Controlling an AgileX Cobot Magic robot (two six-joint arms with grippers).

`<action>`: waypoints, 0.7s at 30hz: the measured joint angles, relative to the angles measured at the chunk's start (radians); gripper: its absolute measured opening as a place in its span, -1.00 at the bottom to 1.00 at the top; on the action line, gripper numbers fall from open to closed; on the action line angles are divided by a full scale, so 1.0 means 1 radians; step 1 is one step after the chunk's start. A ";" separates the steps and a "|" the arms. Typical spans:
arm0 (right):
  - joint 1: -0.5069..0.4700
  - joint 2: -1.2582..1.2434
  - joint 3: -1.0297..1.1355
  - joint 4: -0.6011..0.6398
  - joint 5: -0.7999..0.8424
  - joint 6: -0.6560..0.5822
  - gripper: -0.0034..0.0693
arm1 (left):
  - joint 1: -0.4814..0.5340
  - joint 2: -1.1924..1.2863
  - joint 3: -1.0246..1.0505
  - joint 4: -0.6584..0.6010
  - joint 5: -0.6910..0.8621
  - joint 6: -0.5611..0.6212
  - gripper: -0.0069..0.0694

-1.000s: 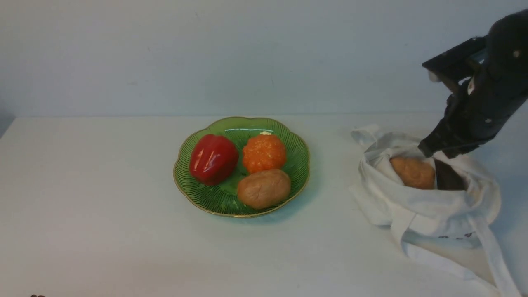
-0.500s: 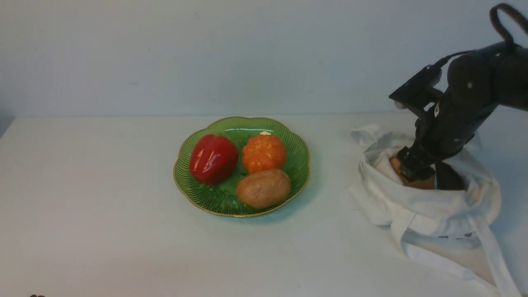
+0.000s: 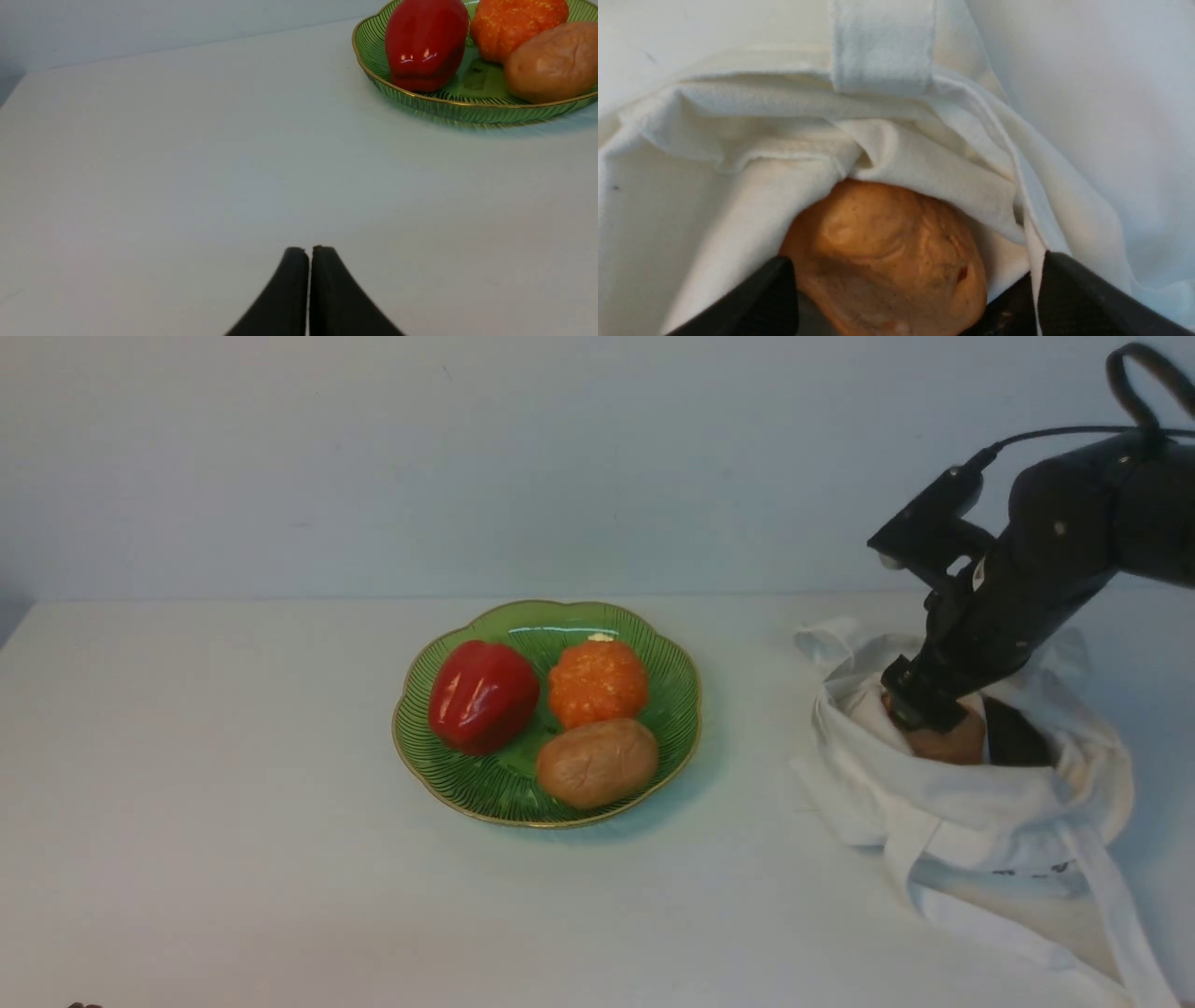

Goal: Take vegetables from cloth bag on white table place on plate.
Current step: 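Reach into the bag and grasp the item inside with the right gripper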

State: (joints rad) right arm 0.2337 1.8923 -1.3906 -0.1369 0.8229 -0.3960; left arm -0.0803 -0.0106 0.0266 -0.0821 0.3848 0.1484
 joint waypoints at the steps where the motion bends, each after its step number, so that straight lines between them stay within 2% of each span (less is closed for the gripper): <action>1: 0.000 0.001 0.000 0.000 0.000 0.000 0.85 | 0.000 0.000 0.000 0.000 0.000 0.000 -0.84; 10: 0.001 0.079 0.000 0.002 0.002 0.001 0.83 | 0.000 0.000 0.000 0.000 0.000 0.000 -0.84; 21: 0.002 0.115 -0.008 -0.039 -0.096 0.012 0.76 | 0.000 0.000 0.000 0.000 0.000 0.000 -0.84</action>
State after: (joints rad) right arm 0.2355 2.0077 -1.3989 -0.1761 0.7264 -0.3843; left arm -0.0803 -0.0106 0.0266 -0.0821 0.3848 0.1484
